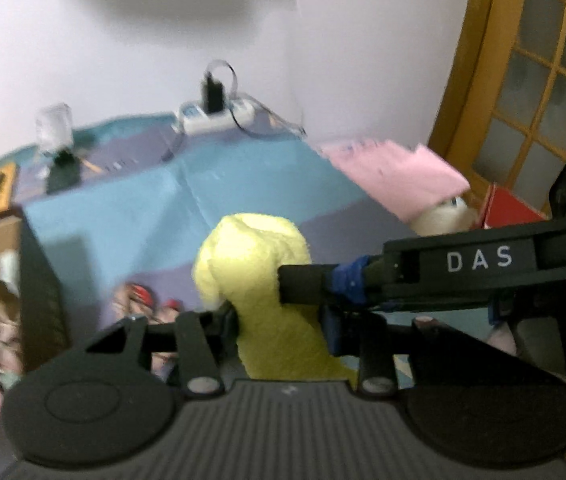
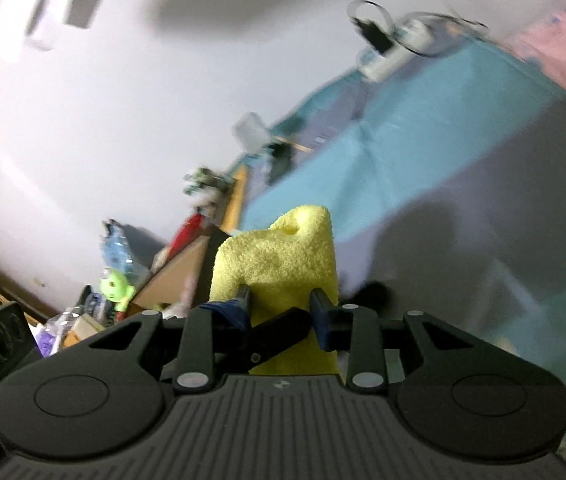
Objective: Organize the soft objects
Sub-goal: 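Grasp the yellow towel with the right gripper and lift it, then lower the yellow towel into the box and open the right gripper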
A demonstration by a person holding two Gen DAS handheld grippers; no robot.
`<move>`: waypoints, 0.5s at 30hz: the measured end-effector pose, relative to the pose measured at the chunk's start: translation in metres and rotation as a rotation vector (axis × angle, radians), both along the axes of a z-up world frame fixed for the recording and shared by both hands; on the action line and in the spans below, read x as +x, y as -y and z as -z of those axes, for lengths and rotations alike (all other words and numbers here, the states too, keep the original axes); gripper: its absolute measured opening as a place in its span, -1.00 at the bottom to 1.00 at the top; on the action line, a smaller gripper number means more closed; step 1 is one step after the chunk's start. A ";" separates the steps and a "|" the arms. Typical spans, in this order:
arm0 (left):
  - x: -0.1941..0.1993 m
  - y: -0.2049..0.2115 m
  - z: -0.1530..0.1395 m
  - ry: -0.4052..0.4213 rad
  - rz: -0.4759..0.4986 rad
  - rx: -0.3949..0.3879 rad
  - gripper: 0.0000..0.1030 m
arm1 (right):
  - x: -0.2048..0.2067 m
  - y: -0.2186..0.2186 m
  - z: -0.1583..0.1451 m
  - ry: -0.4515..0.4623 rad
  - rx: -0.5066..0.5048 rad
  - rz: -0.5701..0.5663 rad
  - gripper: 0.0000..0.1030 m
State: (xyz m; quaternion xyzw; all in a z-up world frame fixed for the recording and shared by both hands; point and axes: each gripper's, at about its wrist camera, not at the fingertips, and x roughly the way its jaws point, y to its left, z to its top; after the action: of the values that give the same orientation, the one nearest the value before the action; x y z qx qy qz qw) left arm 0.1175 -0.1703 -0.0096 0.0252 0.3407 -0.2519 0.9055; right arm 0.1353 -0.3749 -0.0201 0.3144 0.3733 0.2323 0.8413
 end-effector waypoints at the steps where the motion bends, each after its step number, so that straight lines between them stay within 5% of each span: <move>1: -0.002 -0.008 -0.006 0.014 -0.008 -0.008 -0.35 | 0.001 -0.008 -0.005 0.018 0.006 -0.007 -0.71; 9: -0.017 -0.090 -0.046 0.141 -0.103 -0.031 -0.35 | 0.008 -0.084 -0.041 0.145 0.034 -0.093 -0.71; 15: -0.012 -0.155 -0.049 0.172 -0.170 -0.039 -0.35 | 0.021 -0.150 -0.051 0.184 0.034 -0.156 -0.71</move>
State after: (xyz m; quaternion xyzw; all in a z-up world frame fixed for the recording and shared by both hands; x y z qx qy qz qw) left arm 0.1052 -0.0149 0.0398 0.0000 0.2577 -0.1778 0.9497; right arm 0.1566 -0.2252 0.0314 0.2759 0.3138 0.3312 0.8460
